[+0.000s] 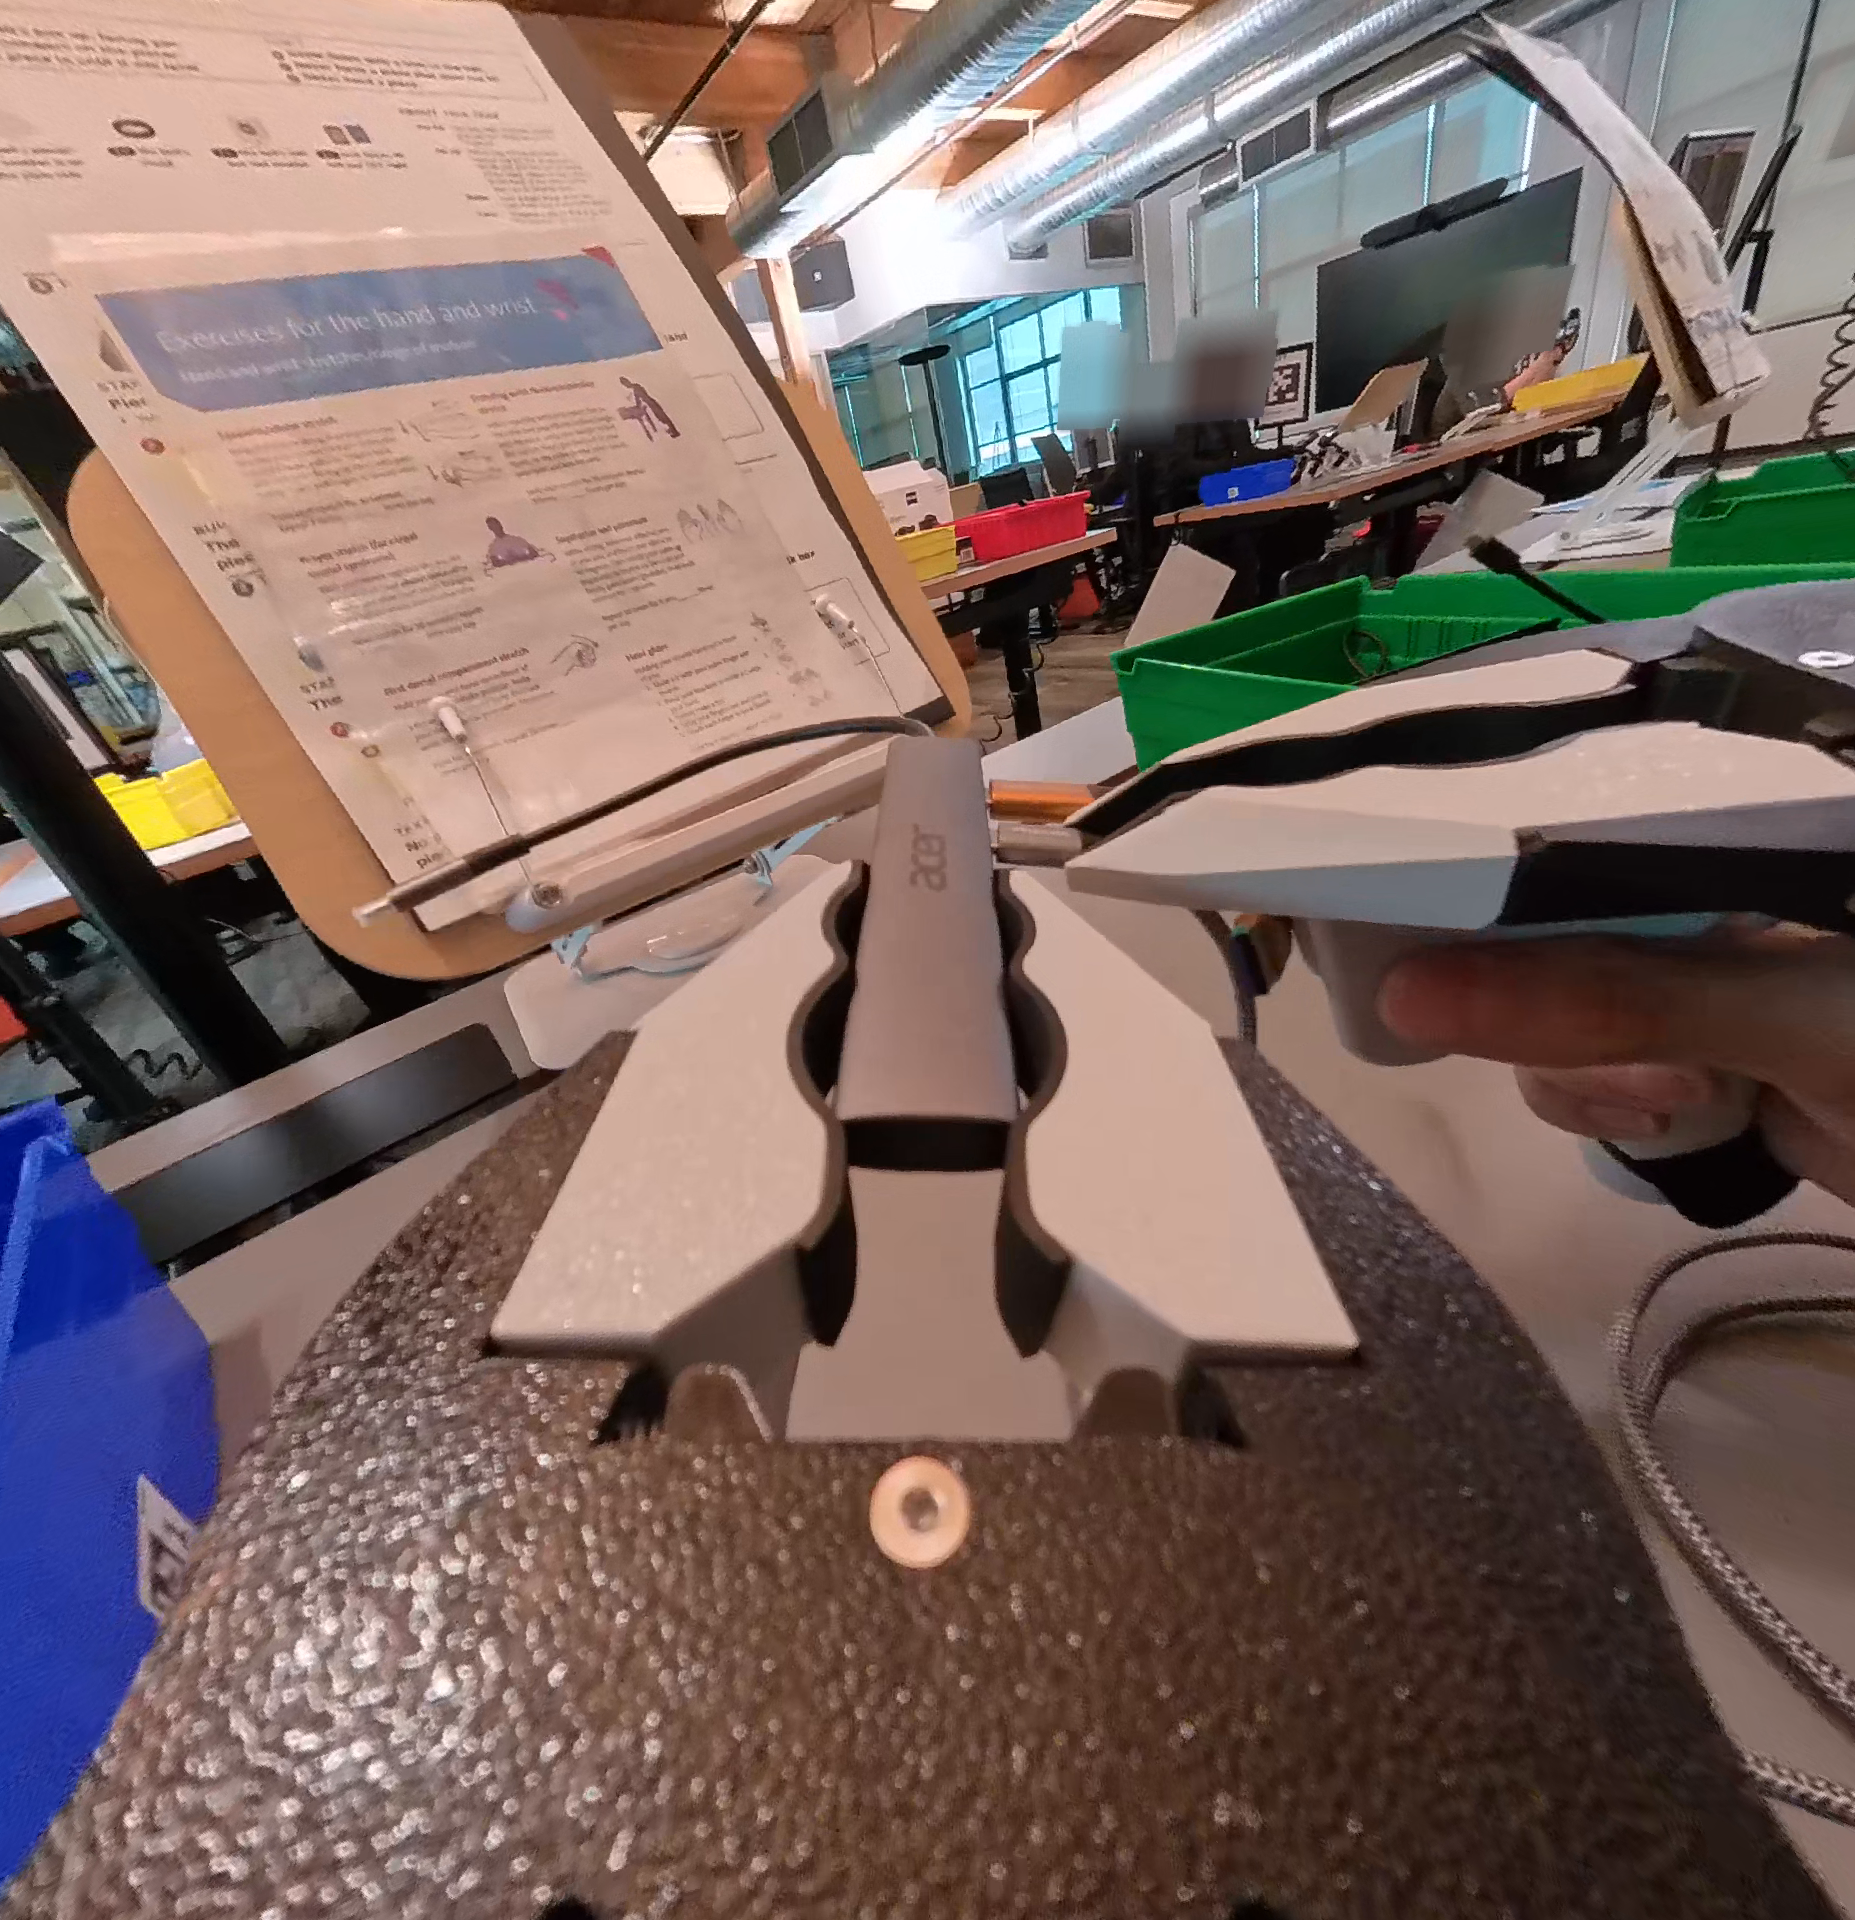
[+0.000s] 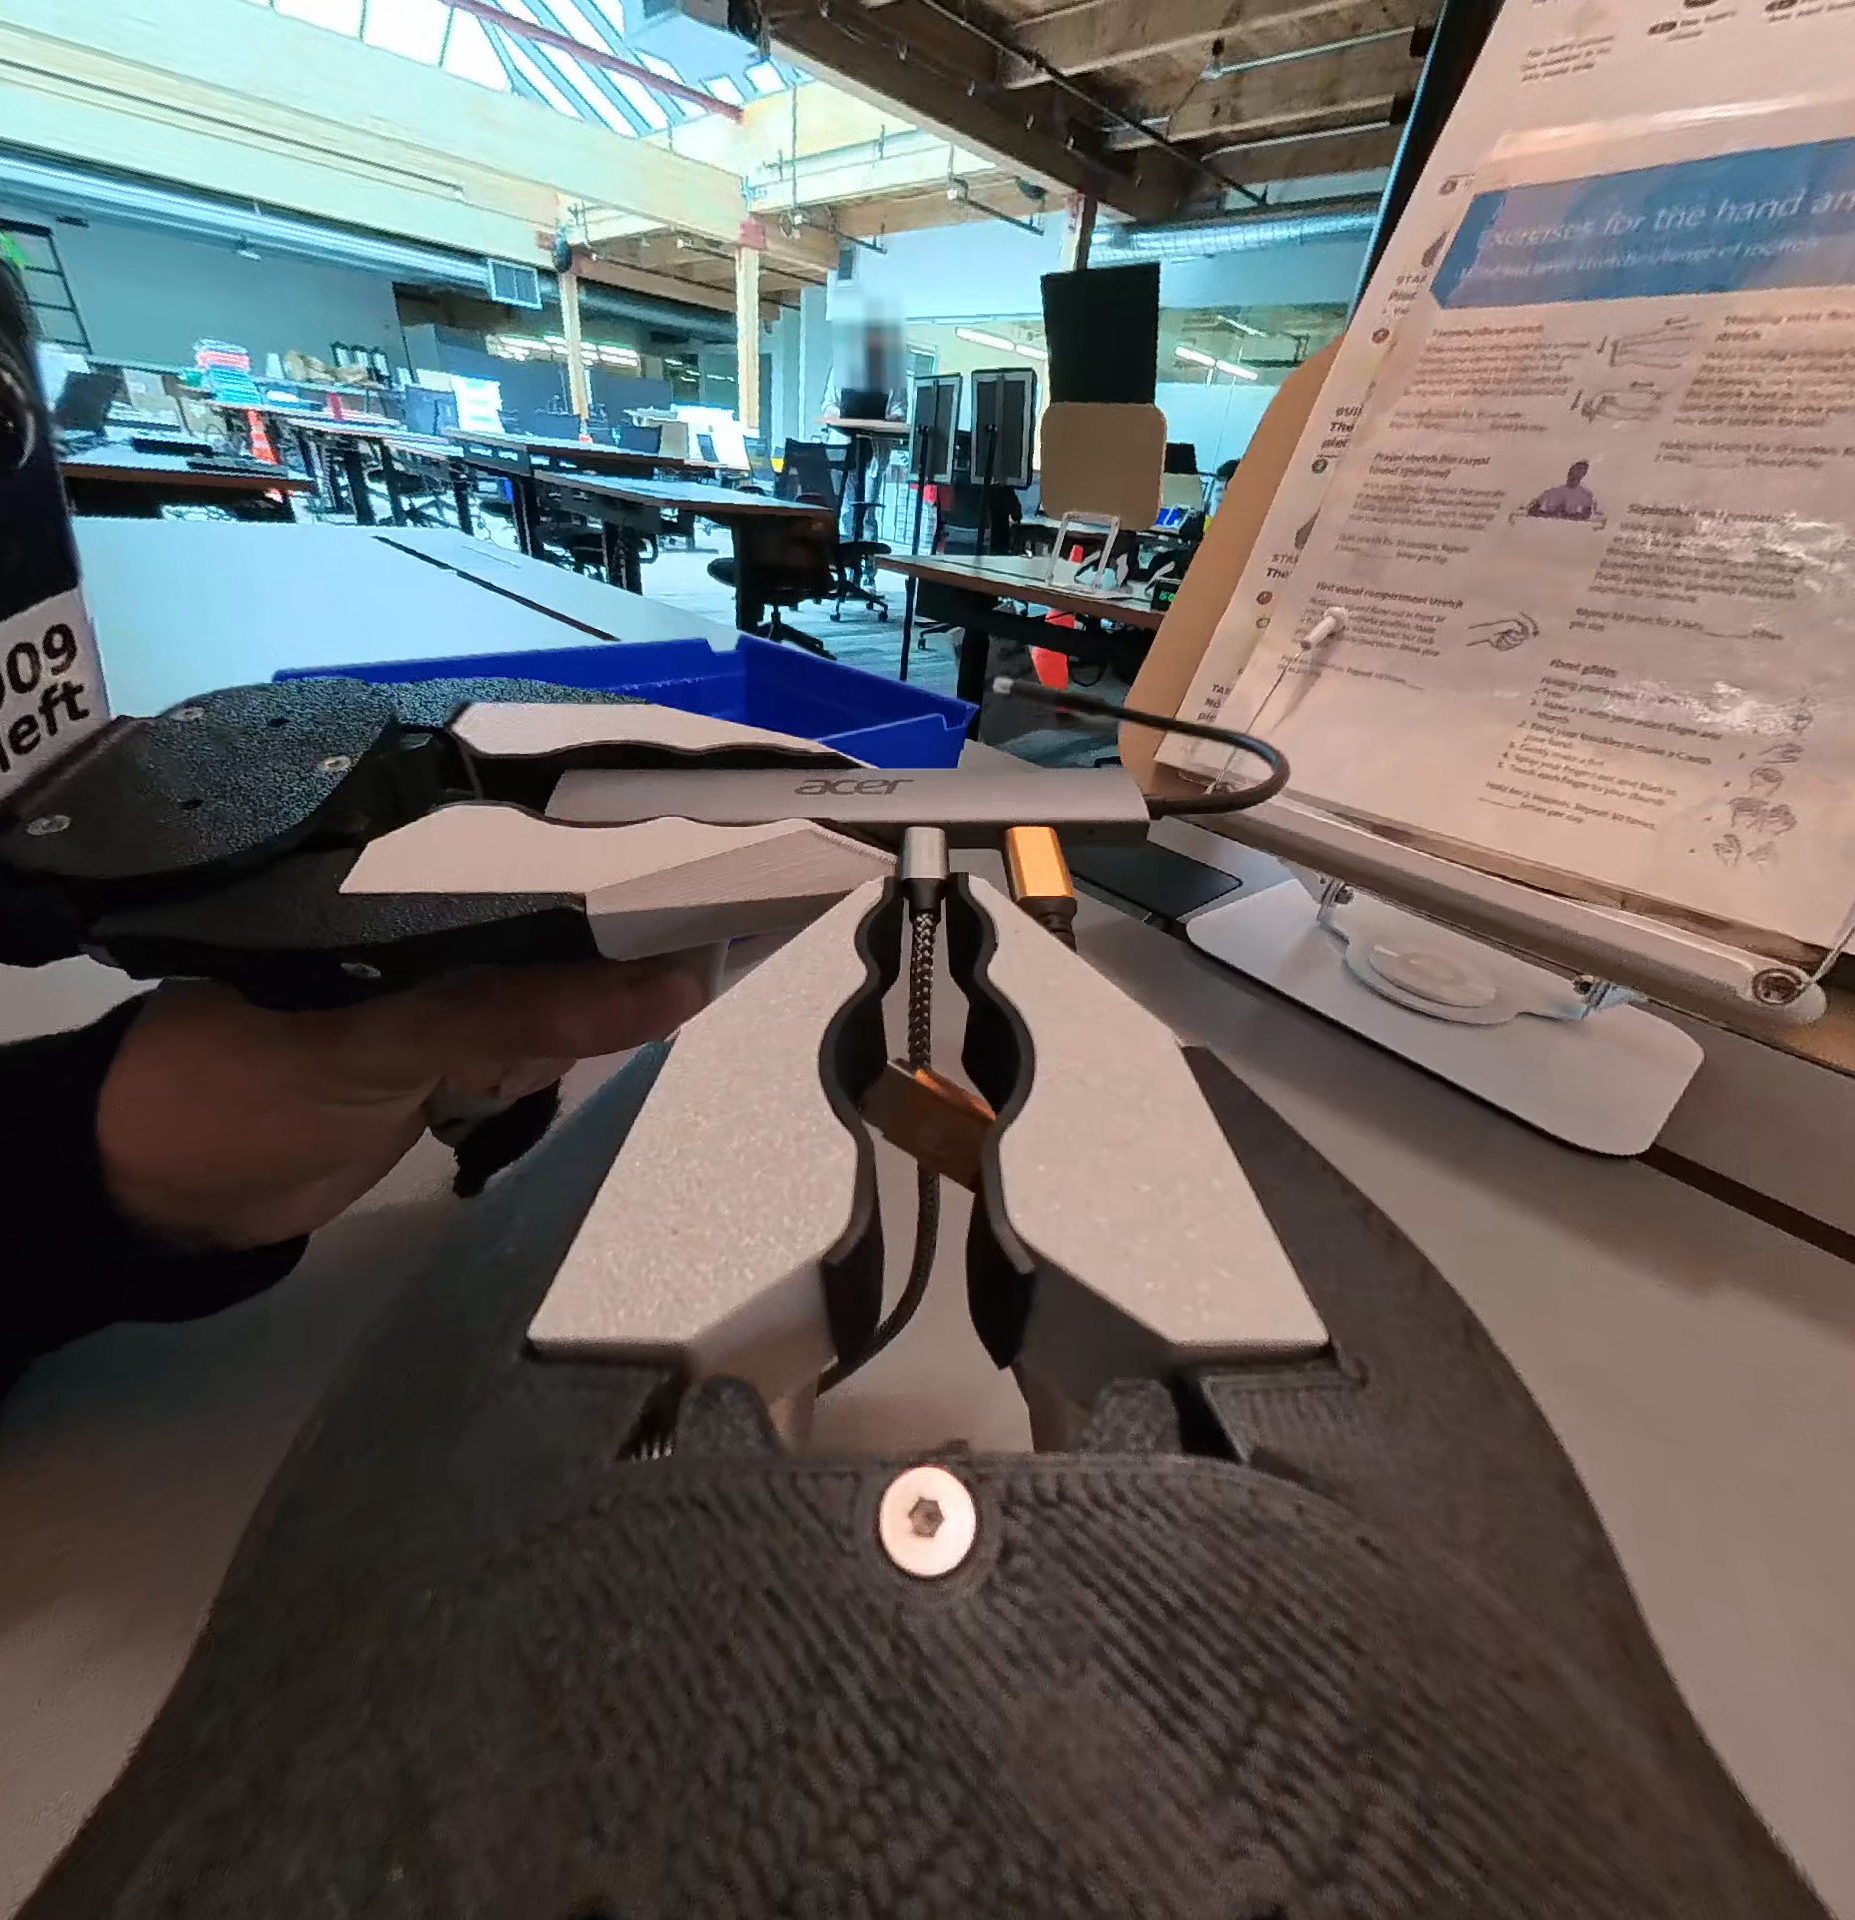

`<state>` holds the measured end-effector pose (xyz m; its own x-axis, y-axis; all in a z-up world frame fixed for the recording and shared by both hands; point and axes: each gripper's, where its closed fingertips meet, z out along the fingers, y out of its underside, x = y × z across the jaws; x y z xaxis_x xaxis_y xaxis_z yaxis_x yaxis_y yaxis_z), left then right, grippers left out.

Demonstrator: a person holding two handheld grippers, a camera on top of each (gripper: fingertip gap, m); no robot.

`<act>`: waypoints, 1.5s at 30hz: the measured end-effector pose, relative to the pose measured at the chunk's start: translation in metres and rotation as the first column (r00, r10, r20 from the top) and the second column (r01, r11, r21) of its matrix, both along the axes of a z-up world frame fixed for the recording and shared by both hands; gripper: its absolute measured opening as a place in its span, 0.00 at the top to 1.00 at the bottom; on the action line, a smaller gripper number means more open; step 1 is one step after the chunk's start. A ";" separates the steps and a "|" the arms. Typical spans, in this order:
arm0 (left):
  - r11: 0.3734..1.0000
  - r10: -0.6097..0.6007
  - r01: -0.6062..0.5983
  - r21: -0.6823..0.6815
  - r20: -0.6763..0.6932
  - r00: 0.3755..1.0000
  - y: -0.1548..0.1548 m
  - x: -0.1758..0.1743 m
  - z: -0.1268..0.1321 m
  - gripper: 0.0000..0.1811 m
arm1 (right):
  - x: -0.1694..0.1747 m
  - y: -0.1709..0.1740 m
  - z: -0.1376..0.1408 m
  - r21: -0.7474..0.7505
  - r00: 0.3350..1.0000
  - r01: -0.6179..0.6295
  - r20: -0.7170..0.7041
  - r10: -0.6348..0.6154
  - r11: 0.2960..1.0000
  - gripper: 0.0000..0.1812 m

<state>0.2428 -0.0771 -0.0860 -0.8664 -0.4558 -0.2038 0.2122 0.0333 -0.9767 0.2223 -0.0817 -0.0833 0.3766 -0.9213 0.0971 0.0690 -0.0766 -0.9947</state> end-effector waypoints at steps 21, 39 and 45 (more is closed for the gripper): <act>0.981 0.192 -0.188 -0.047 0.104 0.976 0.040 0.030 0.016 0.88 | -0.091 -0.121 0.131 -0.062 0.938 0.136 0.329 -0.108 0.989 0.96; 0.989 0.146 -0.144 -0.040 0.035 0.989 0.036 0.033 0.008 0.88 | -0.072 -0.269 0.244 -0.312 0.967 0.253 0.120 -0.227 0.916 0.96; 0.990 0.140 -0.139 -0.030 0.026 0.990 0.035 0.034 0.004 0.88 | -0.055 -0.256 0.136 -0.347 0.974 0.144 -0.117 -0.196 0.927 0.95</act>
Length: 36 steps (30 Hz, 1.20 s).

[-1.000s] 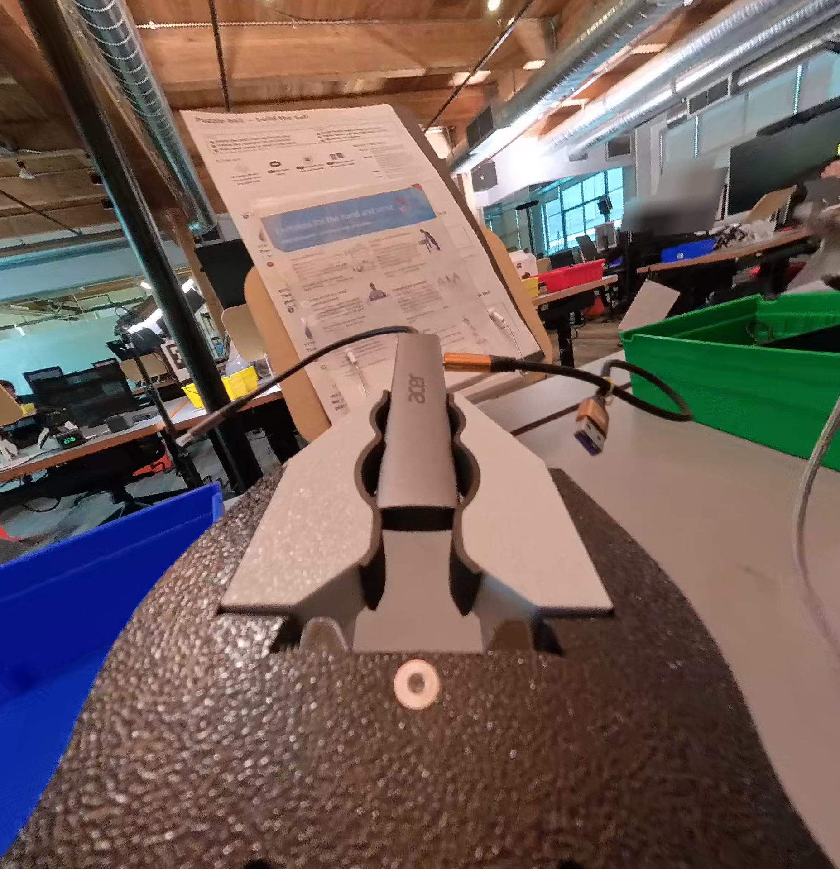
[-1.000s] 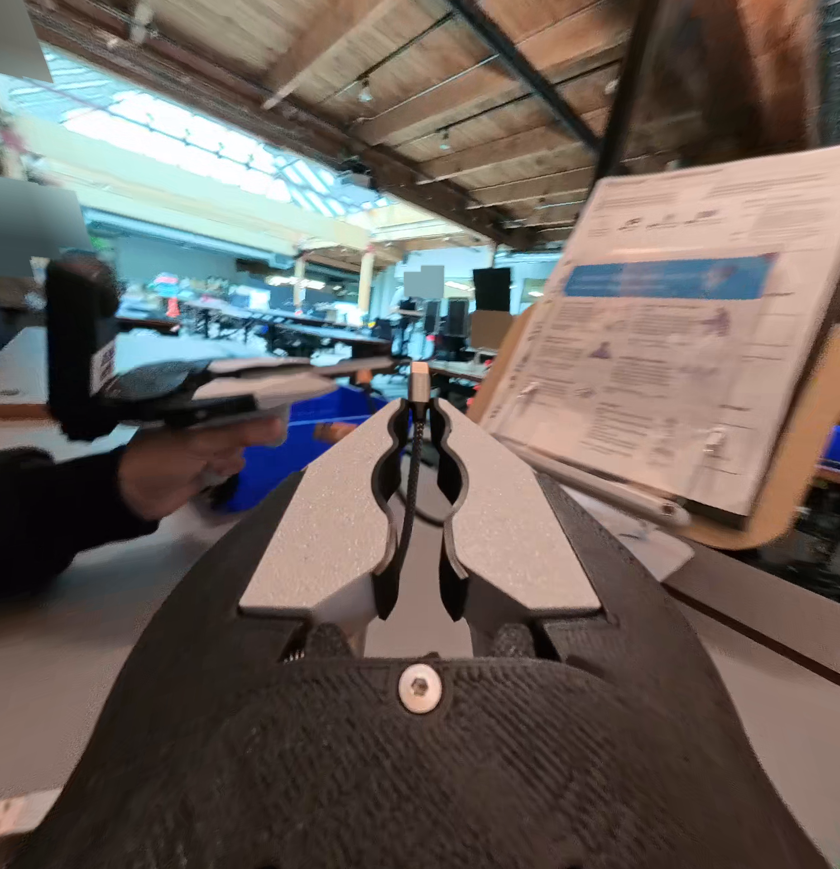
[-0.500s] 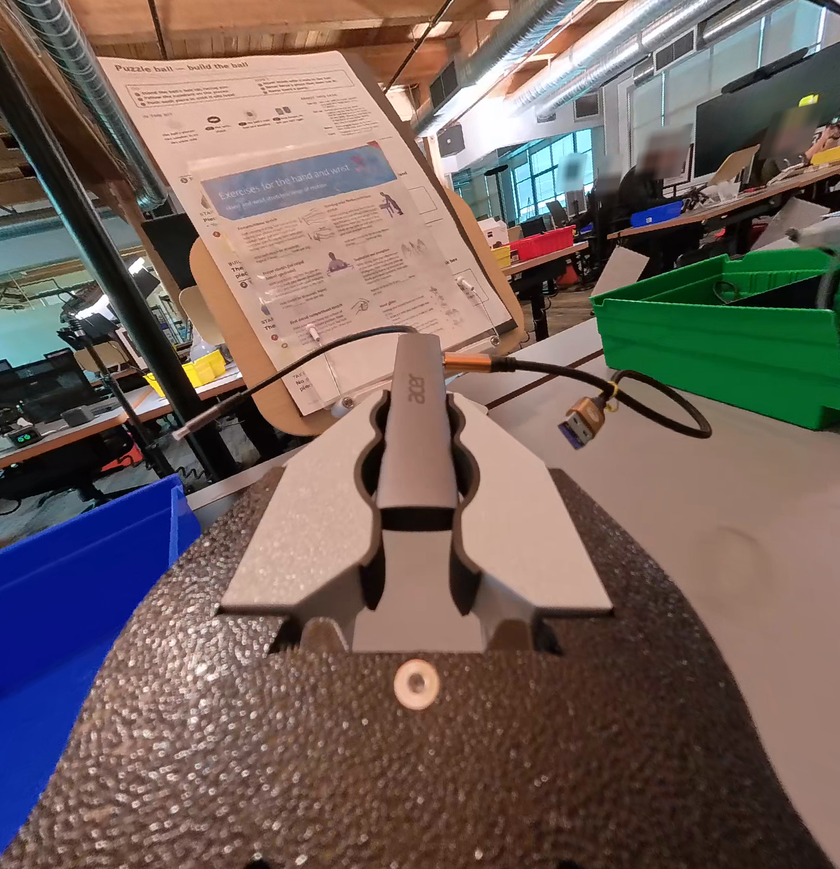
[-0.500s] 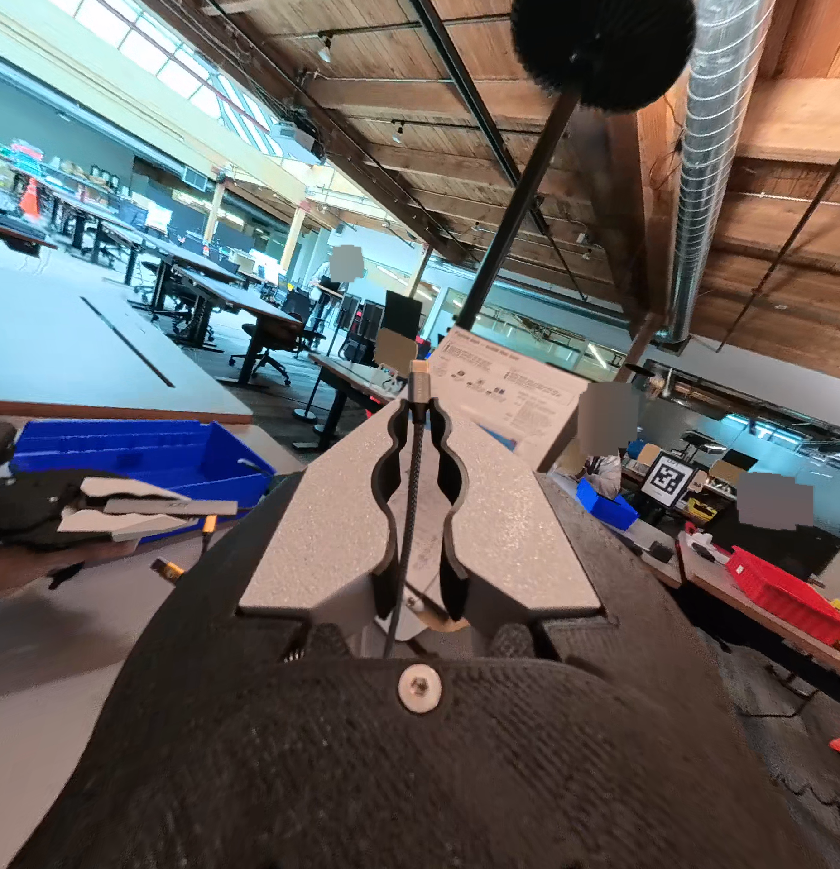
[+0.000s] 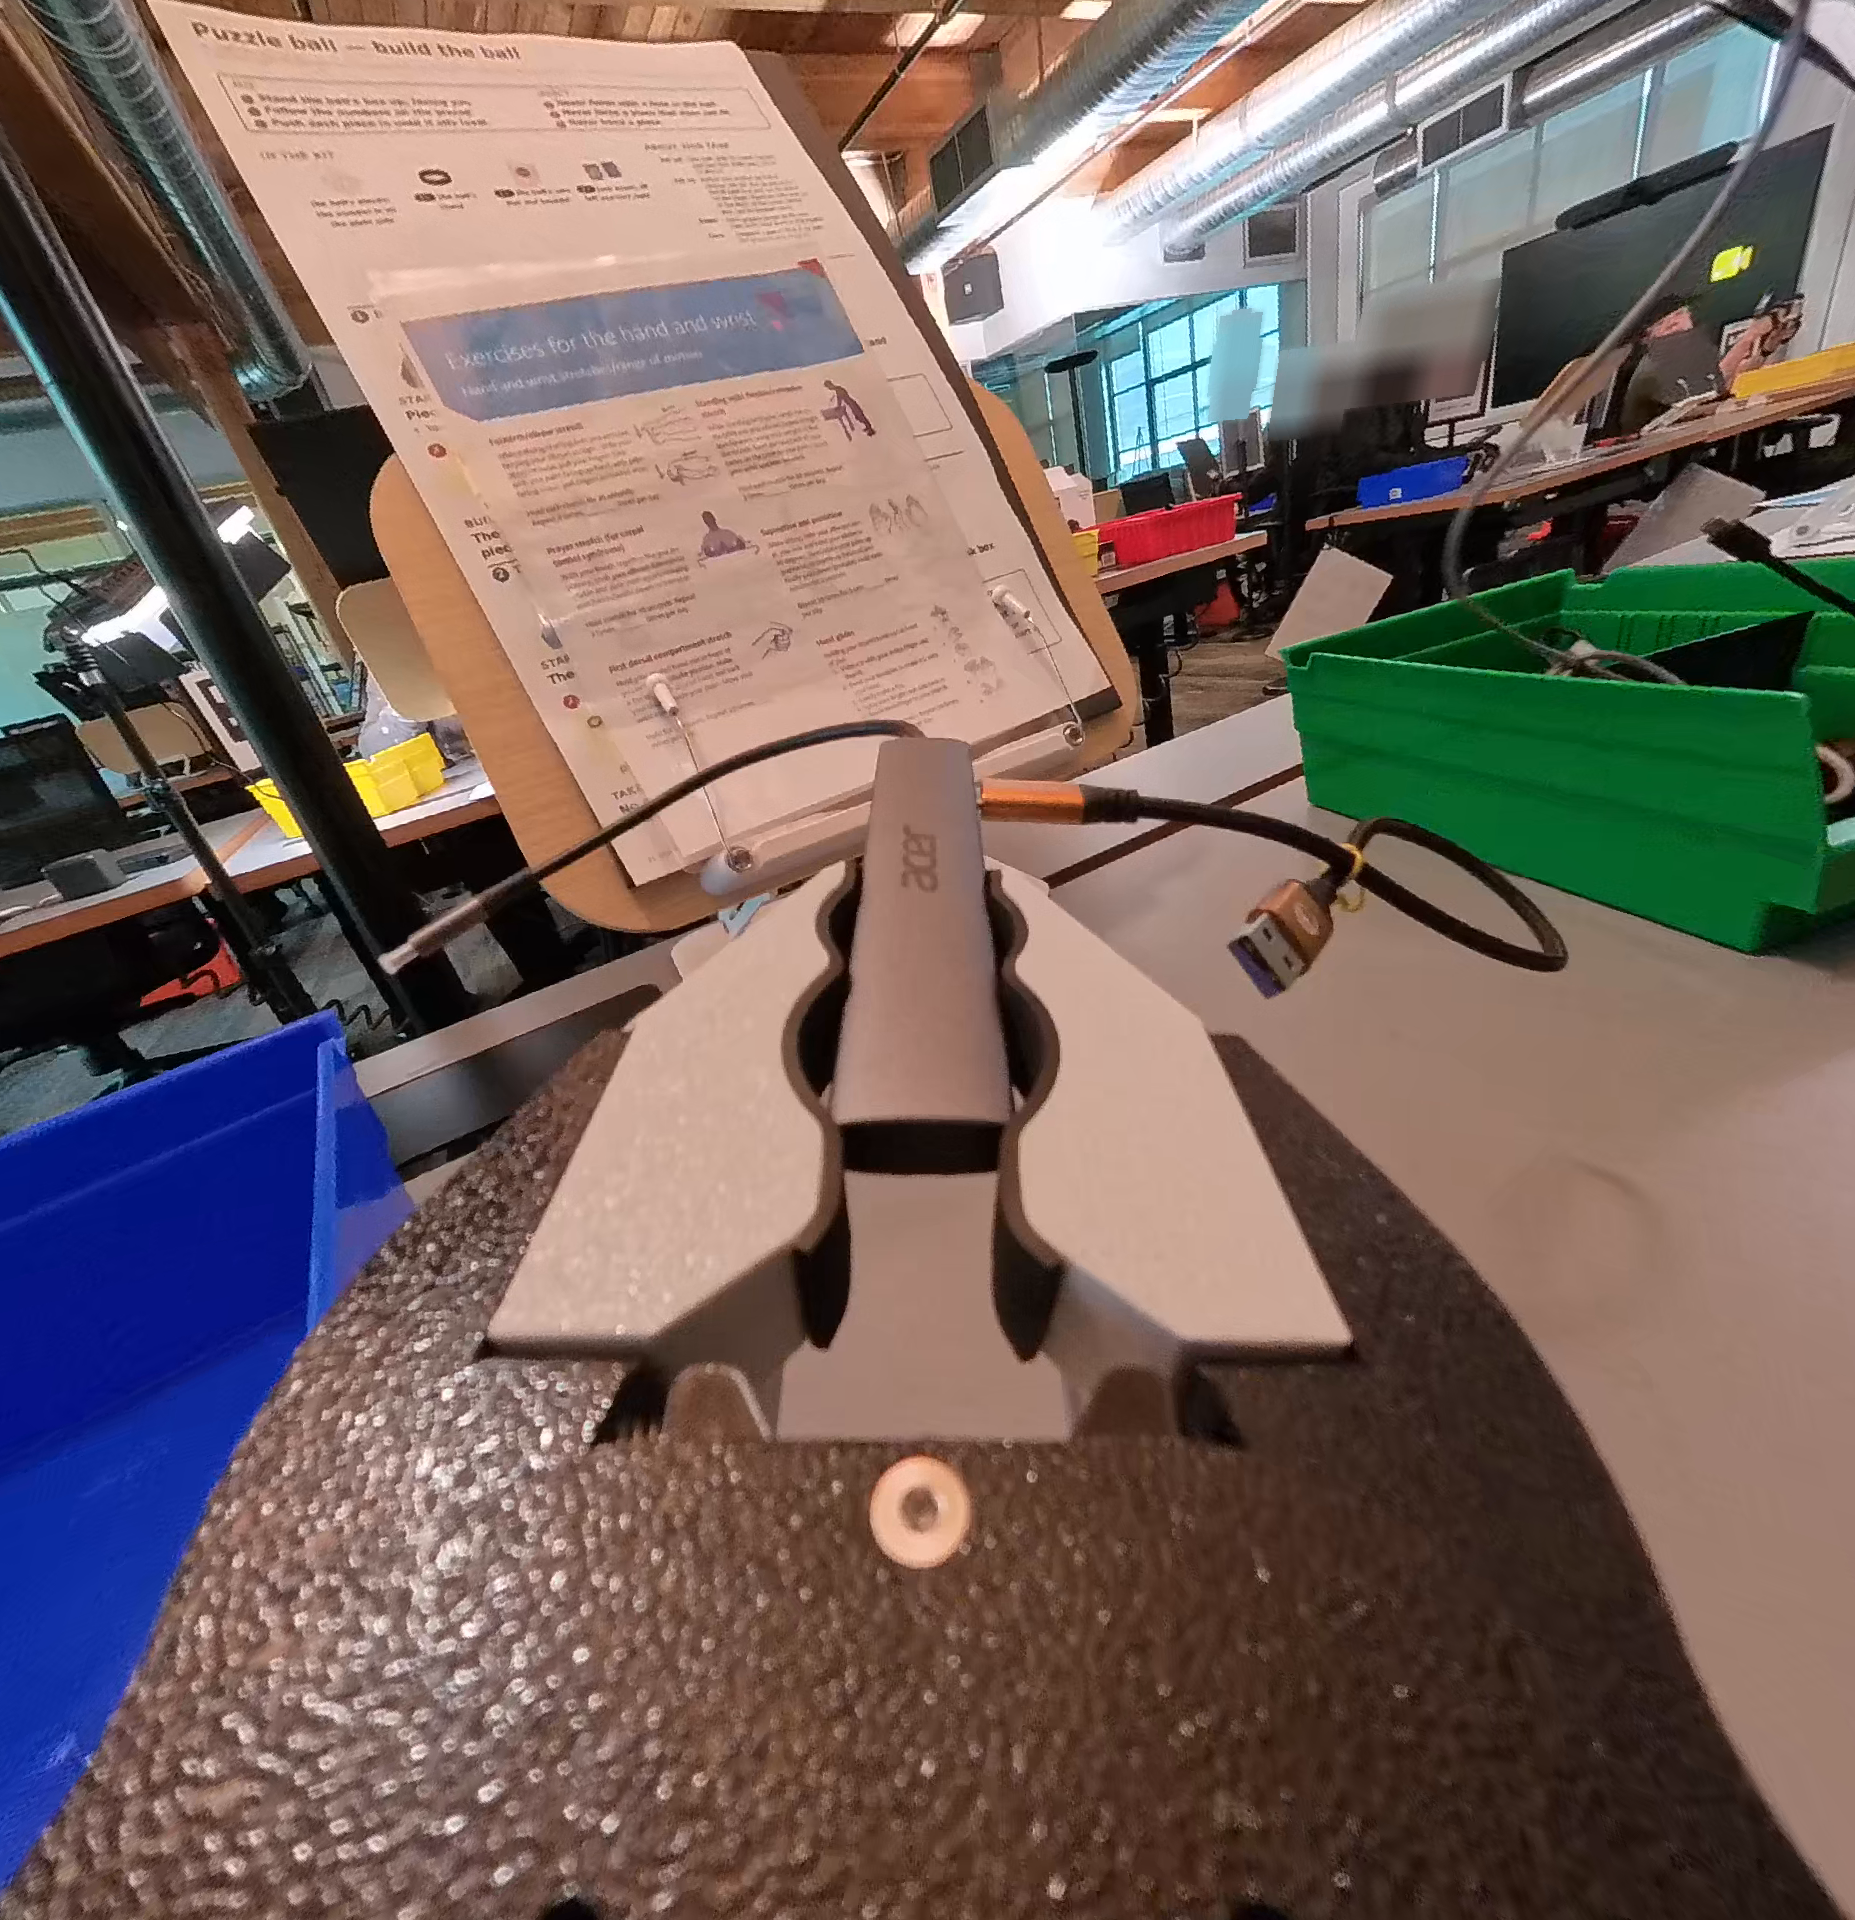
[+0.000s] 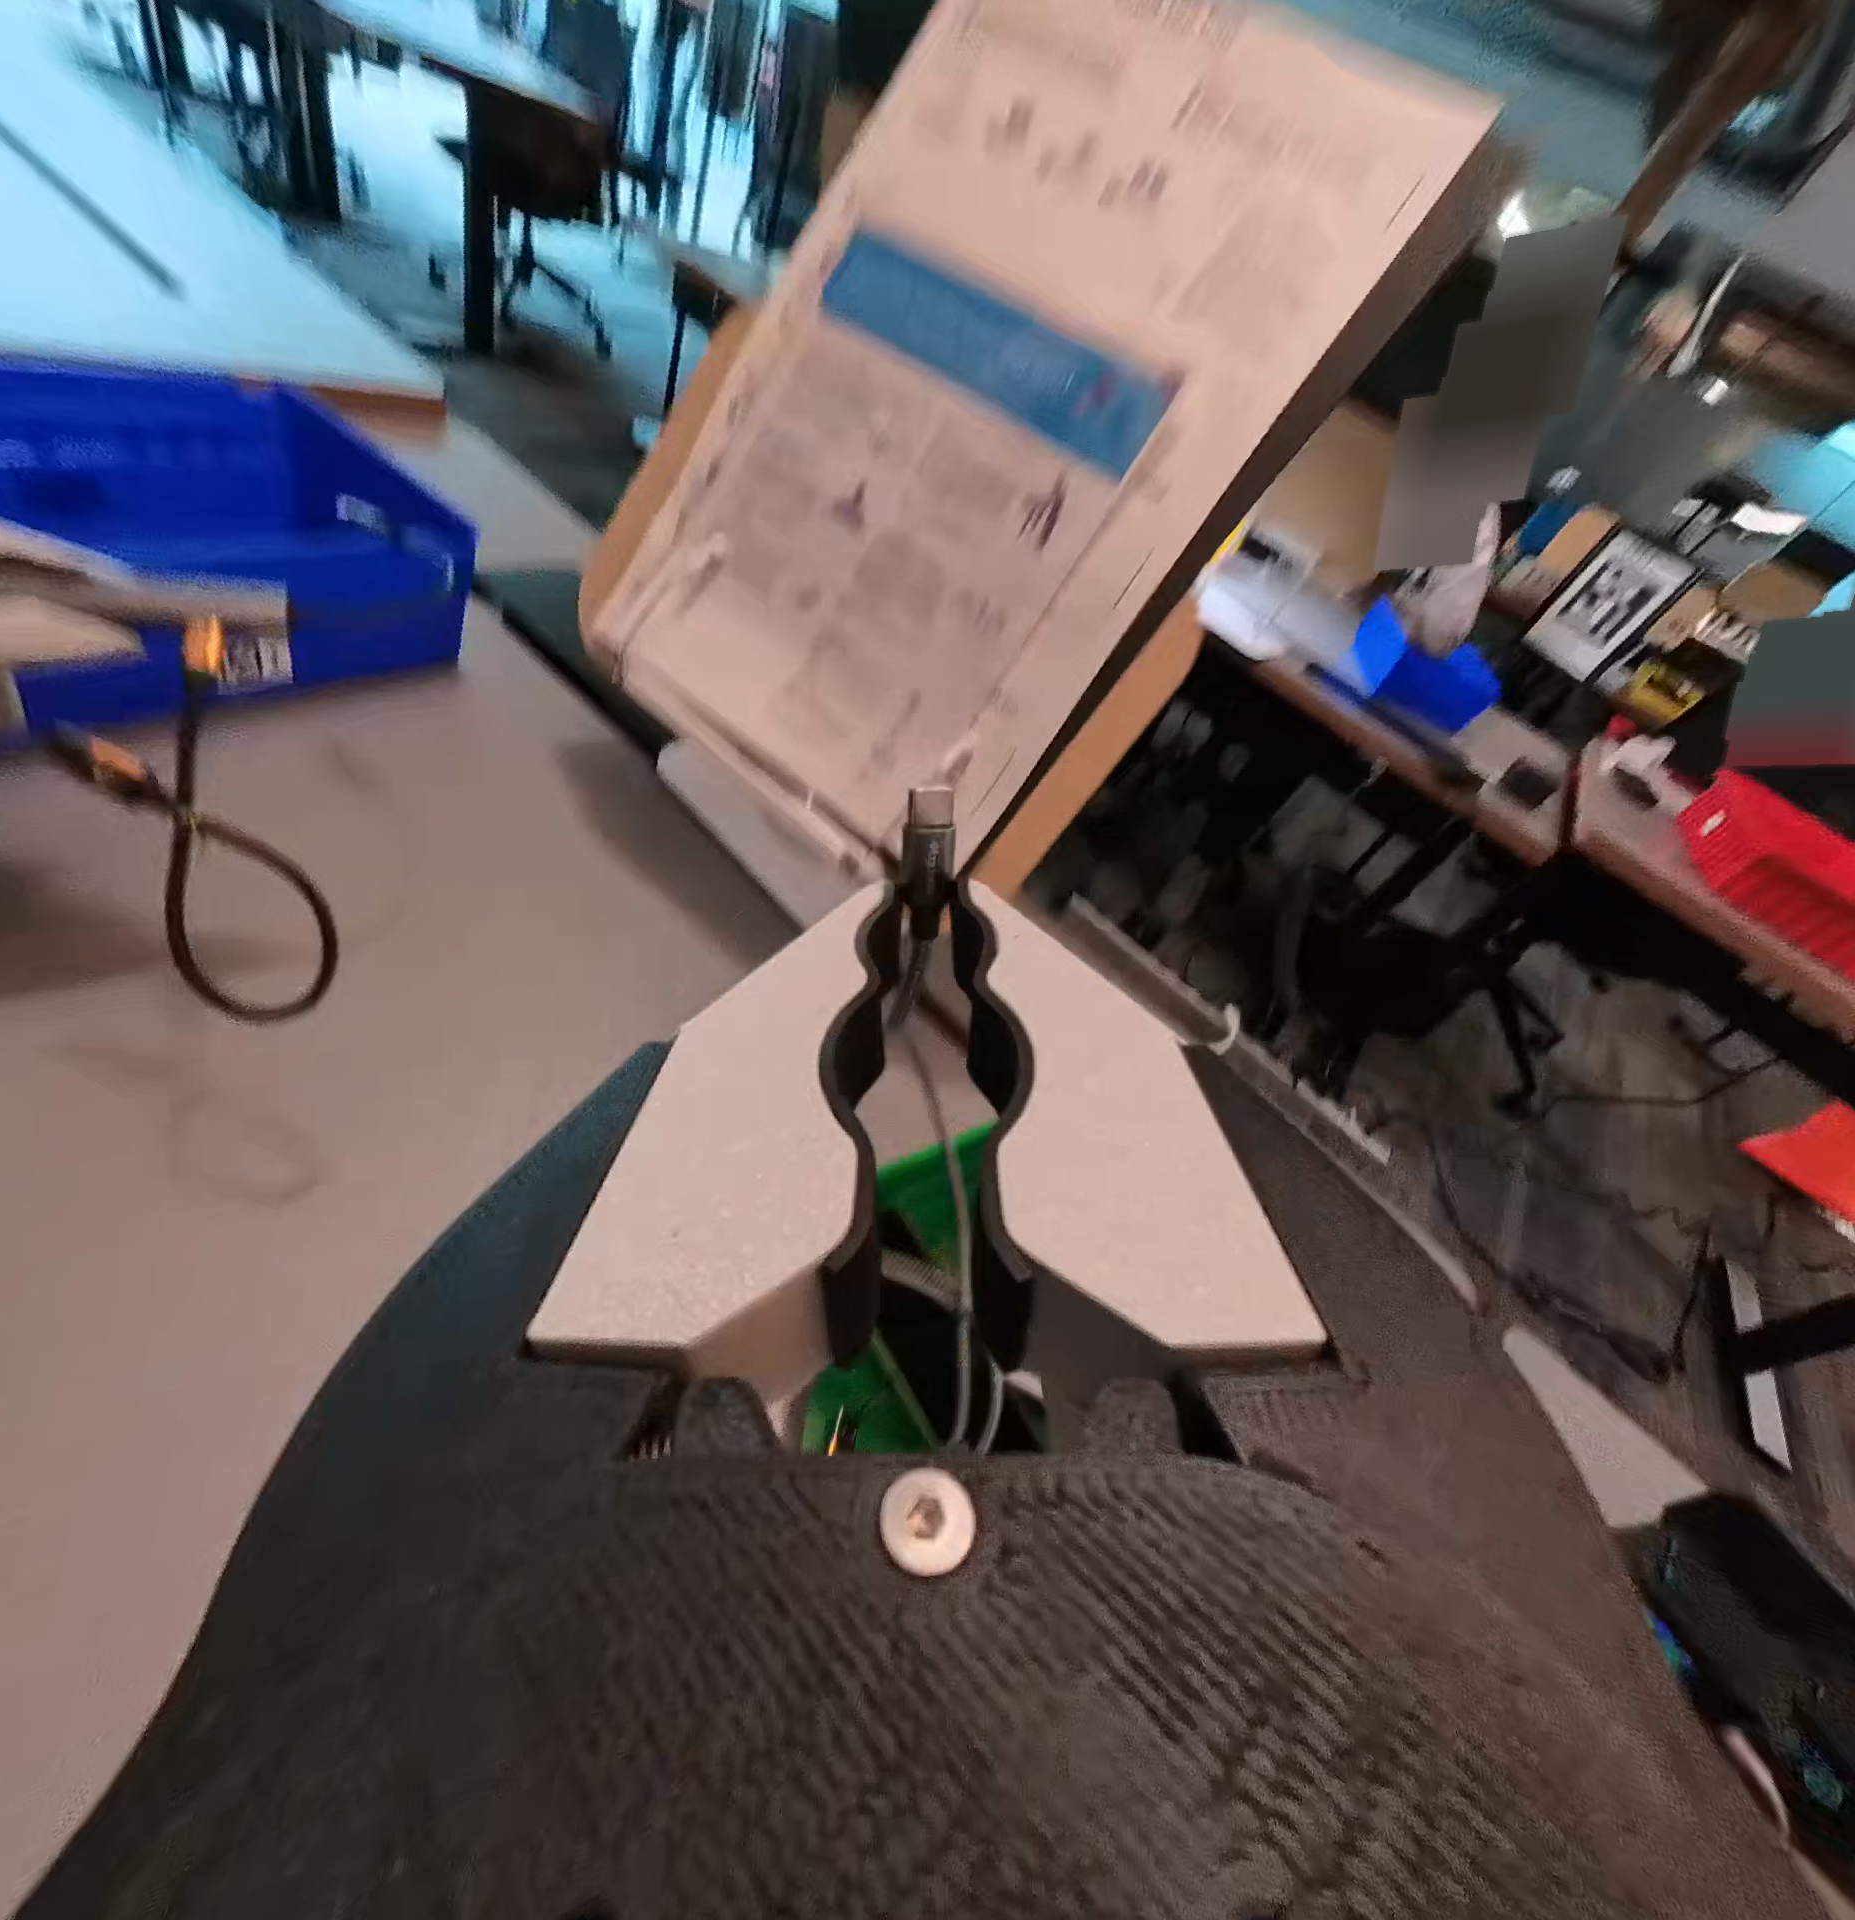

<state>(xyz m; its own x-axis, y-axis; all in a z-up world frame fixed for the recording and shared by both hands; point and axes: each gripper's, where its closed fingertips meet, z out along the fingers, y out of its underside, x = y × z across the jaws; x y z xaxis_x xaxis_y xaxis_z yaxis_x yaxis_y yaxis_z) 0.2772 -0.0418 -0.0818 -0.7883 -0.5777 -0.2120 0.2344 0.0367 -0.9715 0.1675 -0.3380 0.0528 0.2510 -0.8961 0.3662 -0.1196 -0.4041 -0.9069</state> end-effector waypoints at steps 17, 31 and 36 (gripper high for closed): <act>0.999 -0.040 0.041 0.031 -0.023 0.999 -0.008 -0.003 -0.010 0.88 | -0.089 -0.118 -0.246 -0.529 0.509 0.214 -0.658 -0.556 0.821 0.98; 0.992 -0.122 0.122 0.008 -0.030 0.992 -0.014 -0.012 -0.010 0.88 | -0.050 0.002 -0.147 0.113 0.896 0.210 -0.419 -0.145 0.971 0.63; 0.969 -0.247 0.247 0.004 0.011 0.969 -0.027 -0.037 -0.005 0.88 | -0.022 0.127 -0.120 0.347 0.990 -0.052 -0.105 0.093 0.937 0.48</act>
